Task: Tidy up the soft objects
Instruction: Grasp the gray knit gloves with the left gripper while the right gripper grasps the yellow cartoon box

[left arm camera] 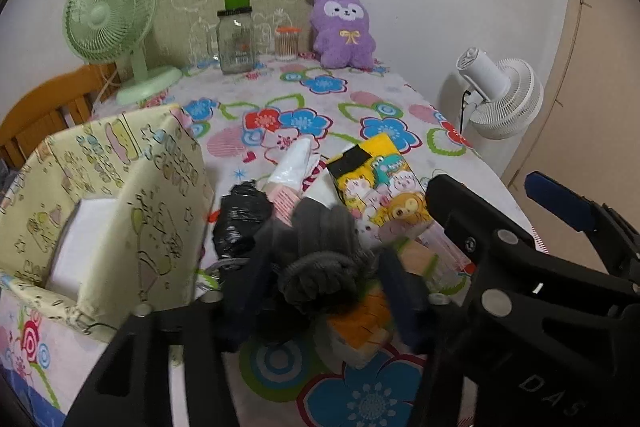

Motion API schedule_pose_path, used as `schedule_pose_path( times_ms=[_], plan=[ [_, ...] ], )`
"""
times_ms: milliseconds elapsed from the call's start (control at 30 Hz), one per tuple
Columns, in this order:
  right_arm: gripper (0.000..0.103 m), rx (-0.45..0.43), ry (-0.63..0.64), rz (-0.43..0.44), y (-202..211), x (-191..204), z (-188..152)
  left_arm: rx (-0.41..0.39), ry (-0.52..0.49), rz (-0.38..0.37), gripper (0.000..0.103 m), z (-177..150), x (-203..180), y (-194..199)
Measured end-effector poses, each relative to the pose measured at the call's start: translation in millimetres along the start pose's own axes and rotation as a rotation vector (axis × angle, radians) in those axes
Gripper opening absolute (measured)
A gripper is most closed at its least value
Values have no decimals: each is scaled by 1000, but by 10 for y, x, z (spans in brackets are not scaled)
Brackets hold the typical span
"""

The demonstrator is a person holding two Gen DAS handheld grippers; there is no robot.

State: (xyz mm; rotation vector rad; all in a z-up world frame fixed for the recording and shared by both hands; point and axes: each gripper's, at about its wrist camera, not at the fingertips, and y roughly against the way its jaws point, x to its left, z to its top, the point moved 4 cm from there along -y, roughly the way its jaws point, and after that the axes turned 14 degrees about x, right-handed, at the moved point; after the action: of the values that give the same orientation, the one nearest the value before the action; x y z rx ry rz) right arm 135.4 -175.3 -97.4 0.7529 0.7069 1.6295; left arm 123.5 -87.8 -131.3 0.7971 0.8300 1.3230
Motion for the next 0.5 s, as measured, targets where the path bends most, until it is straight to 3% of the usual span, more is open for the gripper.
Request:
schedule_pose_path(
  times_ms=[100,233,500],
  plan=[
    [90,12,-2,5,-72,7,27,-2,5,10,45,30,22,-31],
    [90,29,5,12,-182,36,70,5,5,4,43,68,48,-85],
    [75,93,19,31,-450,117,102,18,2,15,42,89,67,-195]
  ],
)
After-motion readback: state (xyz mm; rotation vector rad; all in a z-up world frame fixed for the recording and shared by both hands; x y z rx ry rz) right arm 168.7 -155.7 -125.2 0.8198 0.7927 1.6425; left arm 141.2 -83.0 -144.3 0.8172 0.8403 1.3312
